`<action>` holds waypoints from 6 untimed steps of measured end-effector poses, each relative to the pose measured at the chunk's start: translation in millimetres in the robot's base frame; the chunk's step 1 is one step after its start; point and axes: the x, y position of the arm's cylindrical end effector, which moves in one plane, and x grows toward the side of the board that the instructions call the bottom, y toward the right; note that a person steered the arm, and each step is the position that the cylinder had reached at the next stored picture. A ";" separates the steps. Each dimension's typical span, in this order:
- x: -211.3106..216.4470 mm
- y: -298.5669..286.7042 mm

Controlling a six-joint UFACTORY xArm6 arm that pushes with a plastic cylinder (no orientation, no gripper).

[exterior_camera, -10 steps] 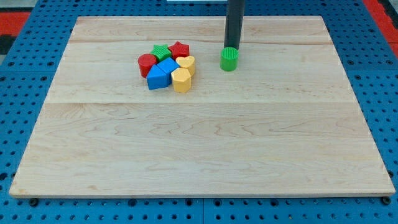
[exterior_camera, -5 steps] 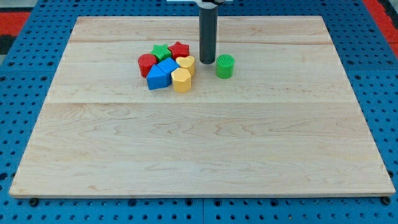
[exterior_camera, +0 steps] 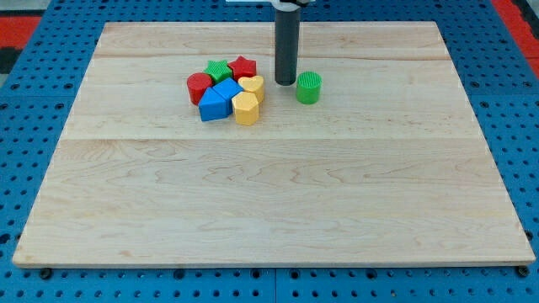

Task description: Push the green circle closer to the group of blocks

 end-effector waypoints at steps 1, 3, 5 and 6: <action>0.5 -10.5; 7.2 -30.5; 31.5 -33.6; 36.1 -33.8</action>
